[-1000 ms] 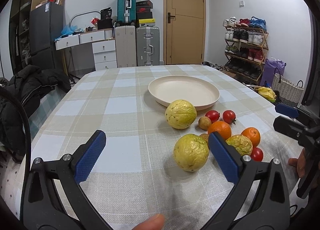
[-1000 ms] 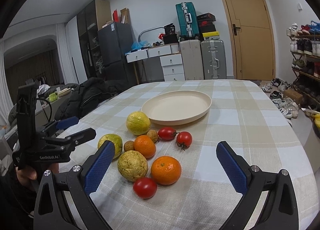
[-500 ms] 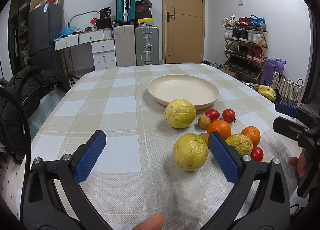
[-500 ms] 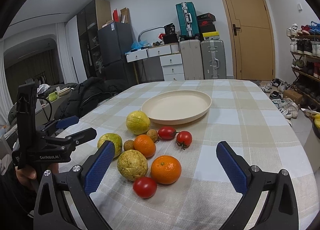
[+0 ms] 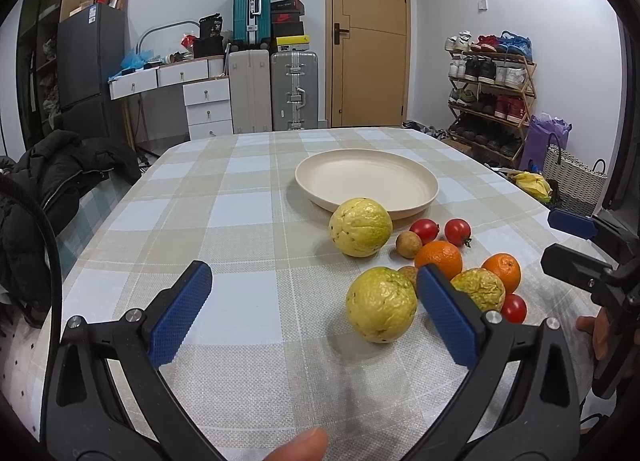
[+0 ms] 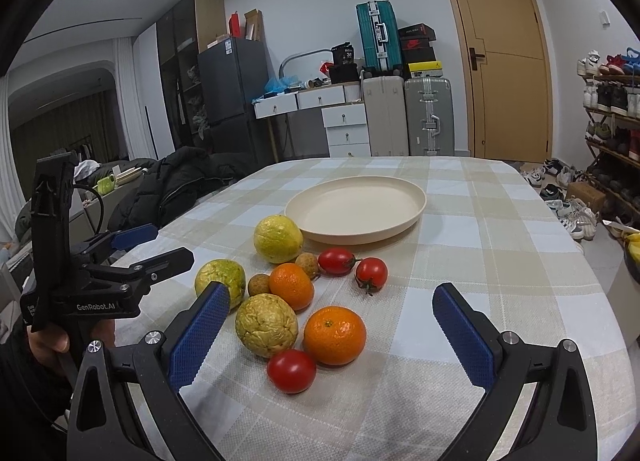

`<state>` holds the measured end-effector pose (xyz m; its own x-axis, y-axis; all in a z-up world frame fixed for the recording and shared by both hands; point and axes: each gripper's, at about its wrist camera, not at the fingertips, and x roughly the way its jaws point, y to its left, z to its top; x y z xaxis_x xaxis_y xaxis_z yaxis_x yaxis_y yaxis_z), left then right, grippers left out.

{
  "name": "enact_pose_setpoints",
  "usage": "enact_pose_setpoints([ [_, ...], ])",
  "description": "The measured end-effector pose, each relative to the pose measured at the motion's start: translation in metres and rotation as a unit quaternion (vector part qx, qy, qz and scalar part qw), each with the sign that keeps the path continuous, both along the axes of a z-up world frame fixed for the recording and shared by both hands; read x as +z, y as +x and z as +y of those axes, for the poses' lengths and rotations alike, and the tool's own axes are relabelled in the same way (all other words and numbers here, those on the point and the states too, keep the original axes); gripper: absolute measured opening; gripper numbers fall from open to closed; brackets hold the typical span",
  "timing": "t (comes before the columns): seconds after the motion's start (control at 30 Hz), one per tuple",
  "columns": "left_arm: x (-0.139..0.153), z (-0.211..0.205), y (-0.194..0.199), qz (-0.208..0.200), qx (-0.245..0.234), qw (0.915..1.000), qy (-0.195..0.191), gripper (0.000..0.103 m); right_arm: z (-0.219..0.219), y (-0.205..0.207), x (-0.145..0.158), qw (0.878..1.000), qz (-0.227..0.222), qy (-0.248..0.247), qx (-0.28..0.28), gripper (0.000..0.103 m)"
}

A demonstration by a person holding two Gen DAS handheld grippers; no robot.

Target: Organize fruits

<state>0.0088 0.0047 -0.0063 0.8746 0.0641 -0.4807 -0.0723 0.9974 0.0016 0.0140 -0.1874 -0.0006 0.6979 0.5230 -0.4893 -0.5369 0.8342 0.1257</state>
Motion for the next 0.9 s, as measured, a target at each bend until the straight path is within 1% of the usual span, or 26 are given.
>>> enact_pose_setpoints([
  [0.57, 0.0, 0.0004, -0.0009, 0.001, -0.001, 1.0, 0.0, 0.102, -0.0018, 0.0004, -0.0007, 1.0, 0.008, -0.006, -0.014, 0.103],
  [0.7, -0.0001, -0.0003, -0.0012, 0.001, 0.0, 1.0, 0.0, 0.102, -0.0043, 0.0033, -0.0008, 1.0, 0.019, -0.004, -0.021, 0.103],
  [0.9, -0.0003, -0.0005, -0.0013, 0.002, -0.003, 1.0, 0.0, 0.102, -0.0055, 0.008, -0.0033, 0.998, 0.048, -0.015, -0.031, 0.103],
])
